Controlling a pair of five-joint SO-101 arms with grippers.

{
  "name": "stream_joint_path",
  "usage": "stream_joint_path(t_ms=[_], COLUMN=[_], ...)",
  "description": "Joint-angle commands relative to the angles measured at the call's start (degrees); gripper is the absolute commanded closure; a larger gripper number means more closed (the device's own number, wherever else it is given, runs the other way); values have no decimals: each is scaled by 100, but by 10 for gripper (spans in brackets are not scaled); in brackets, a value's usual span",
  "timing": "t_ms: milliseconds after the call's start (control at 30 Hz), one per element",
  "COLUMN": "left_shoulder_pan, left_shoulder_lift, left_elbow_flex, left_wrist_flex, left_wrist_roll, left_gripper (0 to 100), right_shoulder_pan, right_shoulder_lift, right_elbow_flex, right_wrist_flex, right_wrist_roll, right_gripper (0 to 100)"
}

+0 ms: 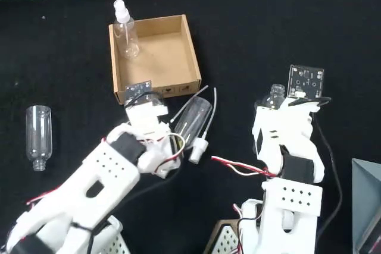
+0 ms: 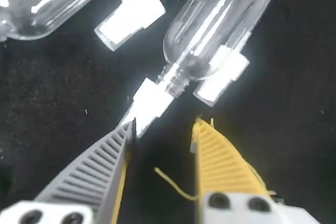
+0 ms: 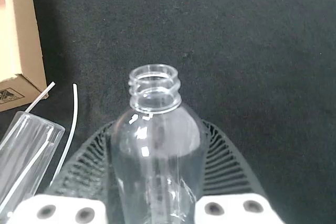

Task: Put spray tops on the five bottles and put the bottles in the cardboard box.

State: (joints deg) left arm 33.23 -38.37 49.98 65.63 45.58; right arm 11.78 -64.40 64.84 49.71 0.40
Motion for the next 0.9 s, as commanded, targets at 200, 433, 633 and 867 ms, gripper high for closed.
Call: stream_joint_path(t_ms=[200, 433, 633, 867], left_shoulder_pan=[-40, -796, -796, -822], left_shoulder_lift=[1477, 1574, 1591, 2040], left_elbow_flex=[-1385, -1525, -1499, -1376], left_wrist_flex=[-255, -501, -607, -1090], left_wrist_roll=[1503, 2013, 2224, 2312], left_gripper=[821, 774, 679, 679], right_shoulder_pan=[281, 281, 281, 281], right_shoulder_lift=[-110, -110, -110, -110], right_elbow_flex=[-48, -48, -48, -48], right_wrist_flex=[-176, -176, -176, -176], right_wrist_roll=[-18, -9, -9, -9], right_gripper=[952, 952, 952, 952])
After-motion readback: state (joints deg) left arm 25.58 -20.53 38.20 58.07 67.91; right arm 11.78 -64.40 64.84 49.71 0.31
